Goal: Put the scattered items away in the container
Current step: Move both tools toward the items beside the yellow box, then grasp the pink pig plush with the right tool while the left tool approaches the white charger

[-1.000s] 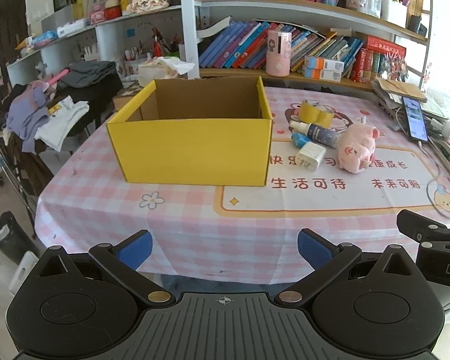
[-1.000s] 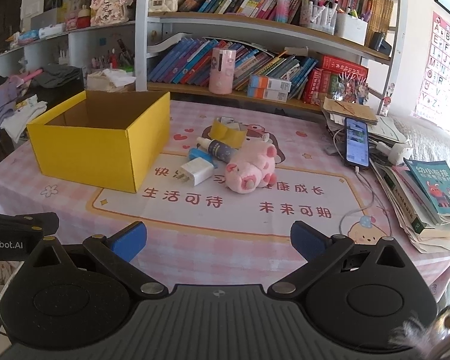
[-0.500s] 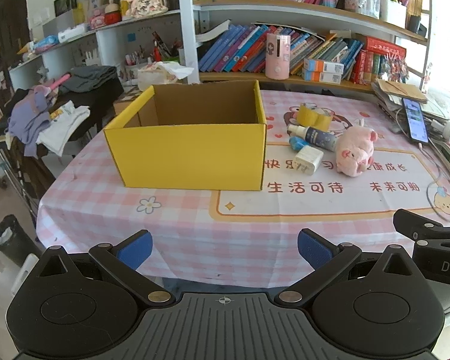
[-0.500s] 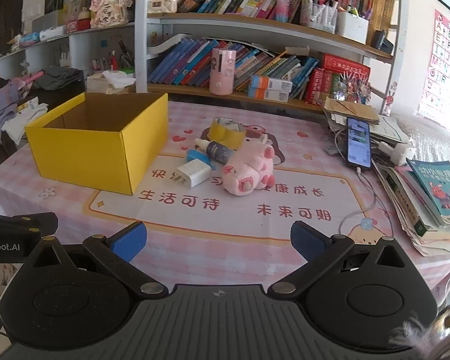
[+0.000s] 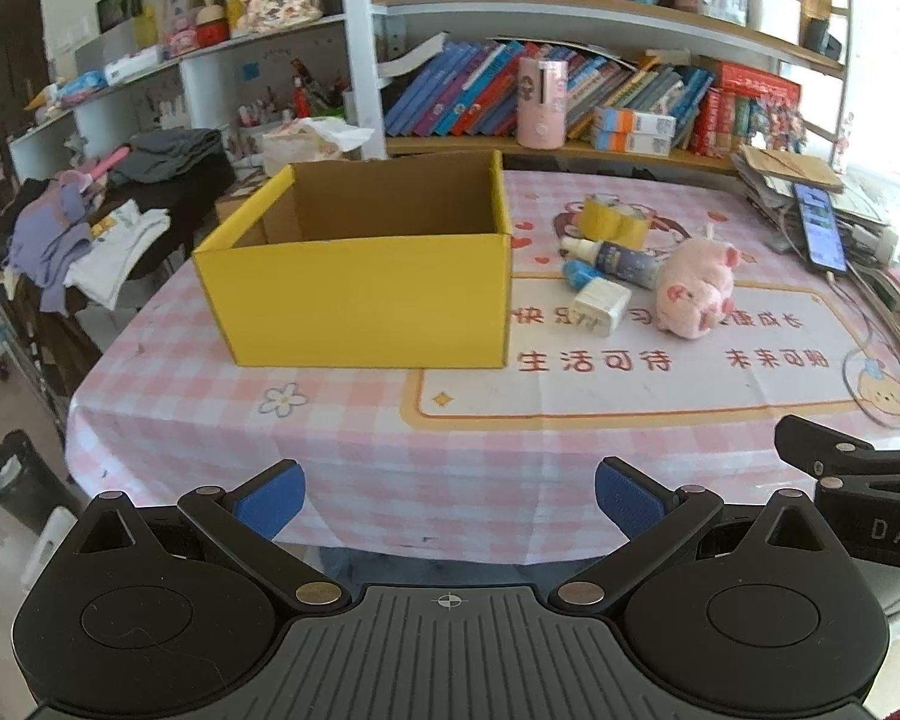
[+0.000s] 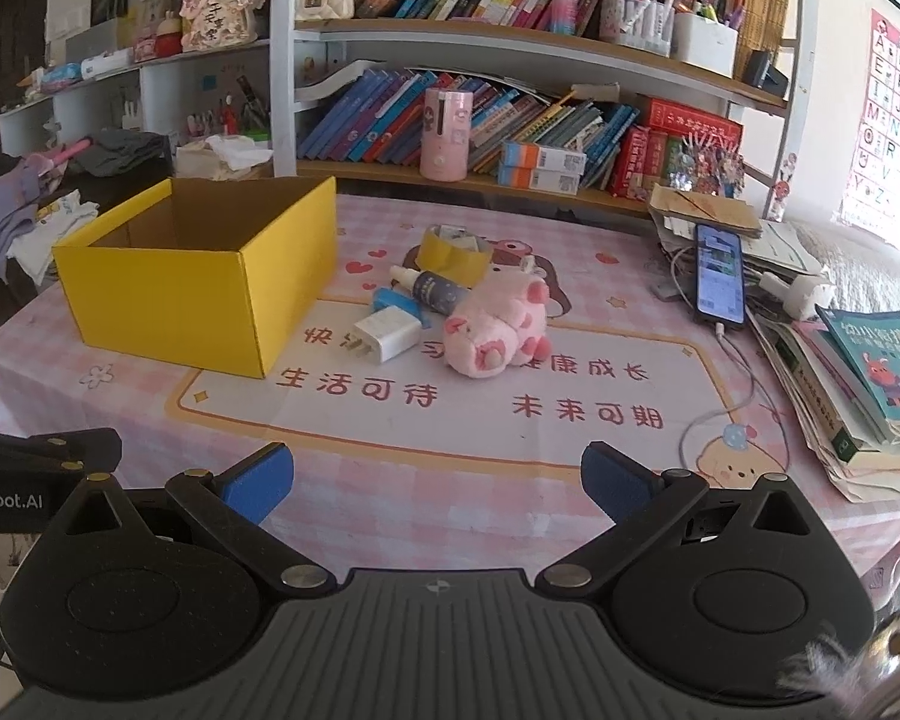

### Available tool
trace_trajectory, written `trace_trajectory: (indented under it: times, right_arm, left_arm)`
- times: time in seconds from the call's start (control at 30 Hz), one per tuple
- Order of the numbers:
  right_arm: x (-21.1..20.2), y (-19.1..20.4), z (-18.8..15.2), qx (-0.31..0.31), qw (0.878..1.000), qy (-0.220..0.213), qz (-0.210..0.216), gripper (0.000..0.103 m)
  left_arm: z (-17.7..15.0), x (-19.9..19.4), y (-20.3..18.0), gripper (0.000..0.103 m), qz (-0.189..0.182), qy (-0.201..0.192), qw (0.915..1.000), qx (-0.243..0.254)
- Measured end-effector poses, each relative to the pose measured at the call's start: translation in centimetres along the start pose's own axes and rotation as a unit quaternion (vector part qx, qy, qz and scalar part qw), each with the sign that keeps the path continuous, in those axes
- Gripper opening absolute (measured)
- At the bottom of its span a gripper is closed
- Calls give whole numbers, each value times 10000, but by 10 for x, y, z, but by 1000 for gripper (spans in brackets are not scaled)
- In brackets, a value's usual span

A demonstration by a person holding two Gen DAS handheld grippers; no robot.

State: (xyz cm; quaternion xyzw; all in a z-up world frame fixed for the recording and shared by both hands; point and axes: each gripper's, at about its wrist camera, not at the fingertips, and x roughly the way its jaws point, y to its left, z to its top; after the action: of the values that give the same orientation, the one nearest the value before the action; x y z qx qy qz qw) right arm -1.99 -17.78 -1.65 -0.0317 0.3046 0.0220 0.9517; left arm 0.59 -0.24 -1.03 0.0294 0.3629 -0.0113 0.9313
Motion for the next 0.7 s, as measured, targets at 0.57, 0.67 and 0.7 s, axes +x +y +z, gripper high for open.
trace_trajectory:
  times: [0.57, 0.67, 0.7]
  right_arm:
    - [3, -65, -11, 429, 9961, 173, -757, 103]
    - [7, -77, -11, 512, 9949, 232, -838, 103]
    - [9, -80, -10, 523, 9946, 247, -859, 103]
  left_arm:
    - [15, 22, -71, 103, -904, -10, 9940, 619]
    - [19, 28, -84, 103, -1031, 13, 9919, 740]
    - [20, 30, -88, 103, -1068, 12, 9912, 776]
